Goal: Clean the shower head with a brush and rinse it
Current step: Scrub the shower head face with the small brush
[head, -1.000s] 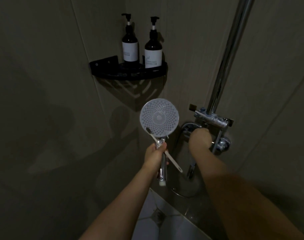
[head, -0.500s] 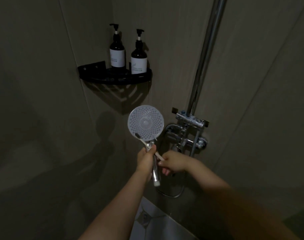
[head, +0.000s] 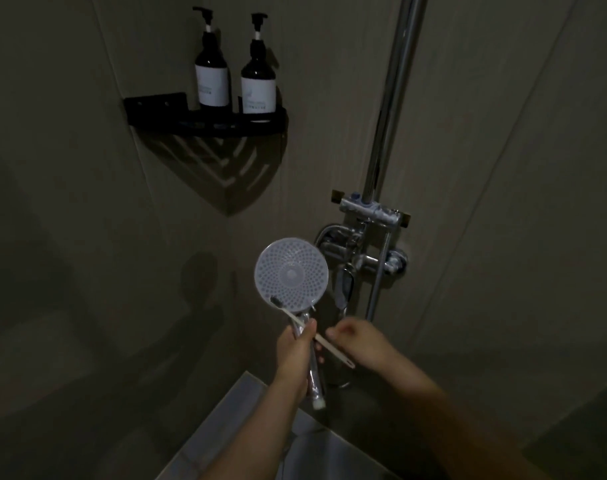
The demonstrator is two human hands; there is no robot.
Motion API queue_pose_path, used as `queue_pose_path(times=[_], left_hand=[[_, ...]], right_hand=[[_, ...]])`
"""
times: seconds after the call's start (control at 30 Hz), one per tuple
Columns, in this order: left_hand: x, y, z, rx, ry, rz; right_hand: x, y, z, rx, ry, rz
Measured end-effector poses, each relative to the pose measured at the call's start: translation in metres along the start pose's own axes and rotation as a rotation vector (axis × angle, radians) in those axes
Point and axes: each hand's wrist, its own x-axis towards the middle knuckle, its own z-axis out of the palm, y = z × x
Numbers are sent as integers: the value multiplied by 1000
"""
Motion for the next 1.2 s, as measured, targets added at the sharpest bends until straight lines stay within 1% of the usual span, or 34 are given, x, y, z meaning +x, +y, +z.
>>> queue_pose_path(times=[0.03,0.07,0.1,0.13,0.23,0.3,0.47,0.63,0.9,1.2], left_hand=[[5,-7,-4,10,17,-20],[11,-13,-10,24,35,-37],[15,-18,-14,37,46,-52],[20,-22,-19,42,50,-58],[30,-29,-28,32,44,-36],[34,-33,-29,19,29,-21],[34,-38,-22,26,21,-8],[28,-44,-20,72,-16,8],[28,-52,-19,86,4,-4],[27,-63,-21,74,21,-32]], right_hand=[[9,4,-3,100,209,46],[20,6,-8,224,382,98],[30,5,-13,307,460,129],[41,3,-16,330,475,133],[72,-3,-15,273,407,98],[82,-1,-11,260,392,105],[86,6,-4,302,455,112],[86,5,-1,313,456,143],[82,-1,-3,306,451,154],[84,3,-3,300,437,120]])
